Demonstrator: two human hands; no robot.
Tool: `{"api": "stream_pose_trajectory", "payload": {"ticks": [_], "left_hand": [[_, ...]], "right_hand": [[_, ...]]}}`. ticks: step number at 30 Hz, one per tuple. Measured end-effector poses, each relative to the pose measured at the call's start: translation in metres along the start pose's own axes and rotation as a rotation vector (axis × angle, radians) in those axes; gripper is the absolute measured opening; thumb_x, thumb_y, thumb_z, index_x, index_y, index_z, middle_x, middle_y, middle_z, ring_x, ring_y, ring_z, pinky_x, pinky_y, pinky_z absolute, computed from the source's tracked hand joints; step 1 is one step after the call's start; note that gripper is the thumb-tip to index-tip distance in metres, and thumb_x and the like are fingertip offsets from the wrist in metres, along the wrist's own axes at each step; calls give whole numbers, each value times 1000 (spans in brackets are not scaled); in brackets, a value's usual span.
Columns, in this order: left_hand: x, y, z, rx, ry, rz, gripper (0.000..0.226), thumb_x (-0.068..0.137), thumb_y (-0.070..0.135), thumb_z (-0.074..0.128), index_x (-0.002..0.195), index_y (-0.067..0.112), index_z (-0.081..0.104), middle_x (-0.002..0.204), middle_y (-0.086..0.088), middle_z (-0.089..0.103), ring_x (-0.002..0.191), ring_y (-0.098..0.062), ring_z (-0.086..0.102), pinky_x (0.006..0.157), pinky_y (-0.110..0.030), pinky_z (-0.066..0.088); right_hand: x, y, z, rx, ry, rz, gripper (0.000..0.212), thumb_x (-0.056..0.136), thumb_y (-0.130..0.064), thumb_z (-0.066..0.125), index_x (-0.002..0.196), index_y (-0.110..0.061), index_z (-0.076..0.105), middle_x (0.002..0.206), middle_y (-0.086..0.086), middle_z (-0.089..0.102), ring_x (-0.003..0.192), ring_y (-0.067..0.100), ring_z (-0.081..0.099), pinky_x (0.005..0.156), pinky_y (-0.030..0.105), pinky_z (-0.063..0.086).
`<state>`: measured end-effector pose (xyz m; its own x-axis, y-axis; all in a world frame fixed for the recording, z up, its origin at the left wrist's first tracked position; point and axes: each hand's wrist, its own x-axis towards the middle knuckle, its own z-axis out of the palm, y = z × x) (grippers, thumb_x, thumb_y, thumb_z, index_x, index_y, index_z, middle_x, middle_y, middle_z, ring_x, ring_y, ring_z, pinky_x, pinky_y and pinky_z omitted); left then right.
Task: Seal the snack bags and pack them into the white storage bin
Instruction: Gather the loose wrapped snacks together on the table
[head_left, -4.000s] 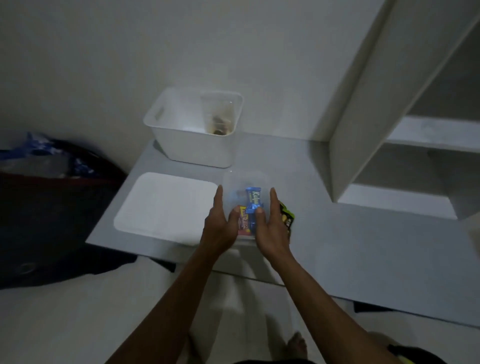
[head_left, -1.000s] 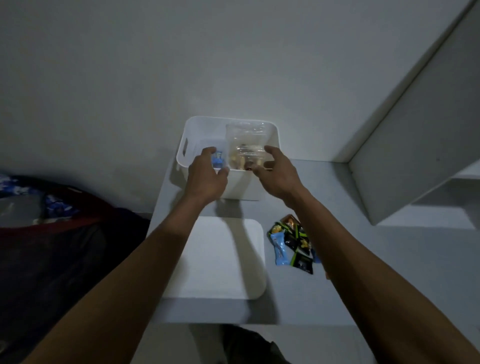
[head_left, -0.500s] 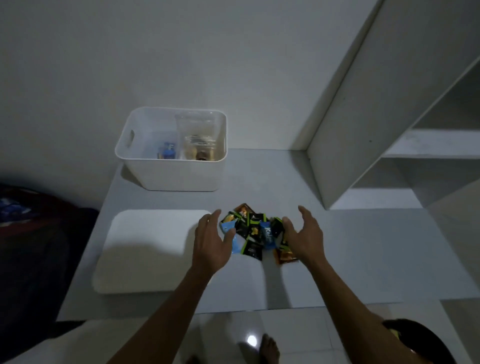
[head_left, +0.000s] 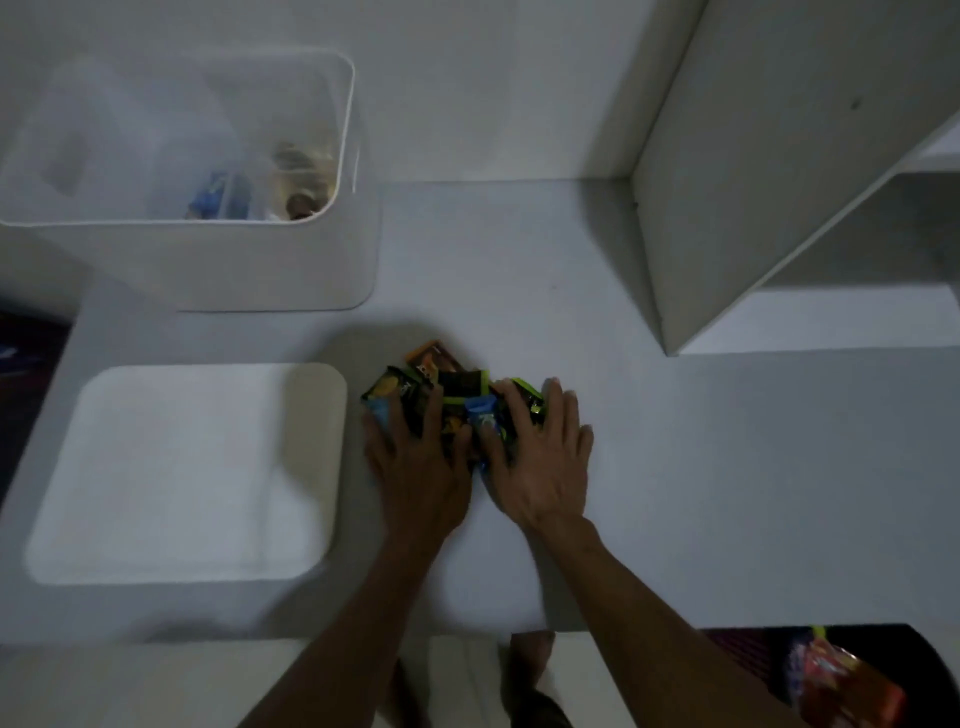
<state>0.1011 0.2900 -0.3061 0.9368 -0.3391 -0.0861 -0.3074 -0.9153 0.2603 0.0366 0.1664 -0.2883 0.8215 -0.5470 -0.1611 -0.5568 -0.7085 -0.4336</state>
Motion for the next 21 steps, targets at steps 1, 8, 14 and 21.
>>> {"api": "stream_pose_trajectory", "payload": {"ticks": [1, 8, 14, 21], "left_hand": [[-1, 1, 4, -9, 17, -9, 62, 97, 58, 18, 149, 28, 31, 159, -13, 23, 149, -38, 8, 120, -49, 0], [-11, 11, 8, -128, 174, -97, 54, 97, 38, 39, 149, 23, 34, 154, -8, 34, 147, -34, 19, 120, -45, 10], [-45, -2, 14, -243, 274, -109, 59, 92, 22, 56, 146, 17, 33, 150, -14, 39, 143, -28, 28, 115, -45, 28], [-33, -10, 19, -18, 255, 8, 51, 99, 49, 41, 146, 28, 40, 153, -4, 39, 143, -34, 29, 110, -53, 28]], "right_hand": [[0, 1, 5, -29, 3, -9, 55, 98, -64, 24, 151, -46, 19, 162, 12, 15, 149, 36, 8, 115, 61, 17], [-5, 11, 23, -50, 140, -49, 45, 98, -48, 41, 141, -34, 45, 155, 7, 36, 146, 27, 25, 114, 59, 22], [-25, 28, 23, -47, 290, -121, 42, 95, -35, 52, 135, -21, 53, 145, 8, 48, 134, 29, 44, 106, 53, 34], [-1, 15, 20, -170, 105, -137, 59, 97, -62, 34, 152, -42, 24, 165, 6, 11, 149, 35, 14, 111, 64, 22]]}}
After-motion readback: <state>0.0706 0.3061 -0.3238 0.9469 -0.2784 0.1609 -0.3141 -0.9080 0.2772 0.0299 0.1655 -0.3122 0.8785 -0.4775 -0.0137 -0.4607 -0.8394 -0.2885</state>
